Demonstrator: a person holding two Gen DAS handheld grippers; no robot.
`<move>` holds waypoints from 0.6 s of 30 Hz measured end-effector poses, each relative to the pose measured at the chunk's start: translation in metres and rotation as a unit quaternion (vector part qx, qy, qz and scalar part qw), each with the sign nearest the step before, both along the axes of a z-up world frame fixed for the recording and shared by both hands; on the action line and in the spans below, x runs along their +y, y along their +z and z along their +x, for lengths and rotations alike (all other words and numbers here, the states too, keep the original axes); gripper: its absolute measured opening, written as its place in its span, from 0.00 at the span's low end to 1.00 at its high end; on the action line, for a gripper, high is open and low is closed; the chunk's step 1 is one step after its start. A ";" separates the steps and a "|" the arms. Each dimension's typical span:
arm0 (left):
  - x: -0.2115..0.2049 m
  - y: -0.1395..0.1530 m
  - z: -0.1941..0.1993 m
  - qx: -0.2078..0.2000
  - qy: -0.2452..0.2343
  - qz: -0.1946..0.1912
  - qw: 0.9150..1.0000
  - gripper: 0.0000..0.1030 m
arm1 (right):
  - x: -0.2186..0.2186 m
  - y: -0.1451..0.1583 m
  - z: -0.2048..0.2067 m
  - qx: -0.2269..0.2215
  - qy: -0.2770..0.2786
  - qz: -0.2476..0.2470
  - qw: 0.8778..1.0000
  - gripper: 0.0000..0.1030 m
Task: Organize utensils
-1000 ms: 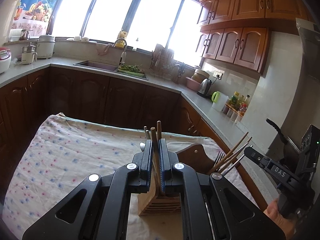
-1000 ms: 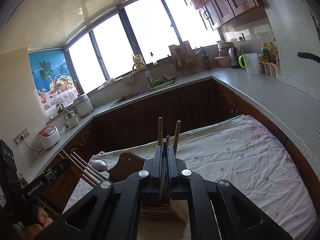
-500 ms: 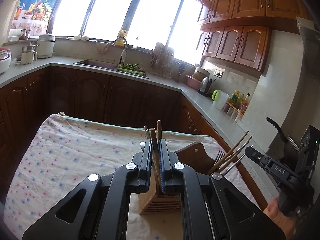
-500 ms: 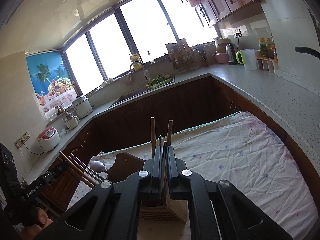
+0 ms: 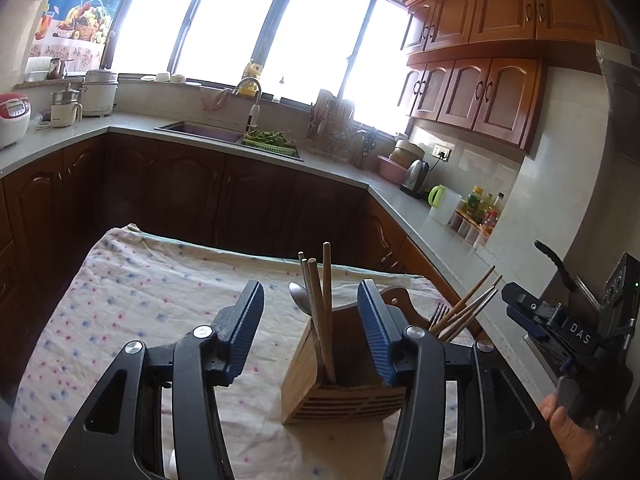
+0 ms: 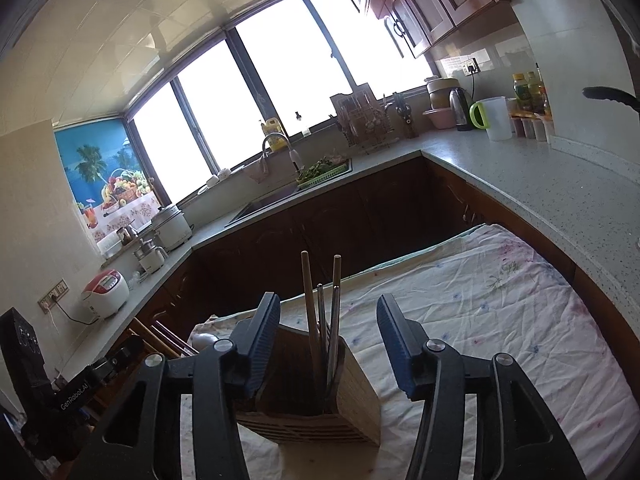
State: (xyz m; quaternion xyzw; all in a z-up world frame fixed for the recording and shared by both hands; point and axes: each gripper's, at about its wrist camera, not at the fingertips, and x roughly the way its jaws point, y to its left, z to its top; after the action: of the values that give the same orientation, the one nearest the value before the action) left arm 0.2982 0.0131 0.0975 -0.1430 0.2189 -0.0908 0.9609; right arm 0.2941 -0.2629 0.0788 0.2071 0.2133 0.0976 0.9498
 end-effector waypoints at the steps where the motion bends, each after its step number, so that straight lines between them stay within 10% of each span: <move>1: 0.001 0.000 -0.003 0.000 0.002 -0.002 1.000 0.56 | -0.001 0.001 -0.002 -0.003 0.000 0.003 1.000 0.62; 6: 0.009 0.000 -0.018 0.000 0.018 -0.008 1.000 0.82 | -0.001 0.004 -0.016 -0.019 0.002 0.004 1.000 0.89; 18: 0.022 -0.016 -0.061 0.022 0.022 -0.018 0.999 0.90 | 0.007 -0.009 -0.063 -0.014 0.010 -0.006 1.000 0.93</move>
State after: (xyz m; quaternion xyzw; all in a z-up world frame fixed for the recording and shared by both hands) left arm 0.2367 0.0354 0.0813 -0.1665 0.2349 -0.0705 0.9551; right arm 0.2310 -0.2564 0.0694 0.1983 0.2026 0.1091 0.9527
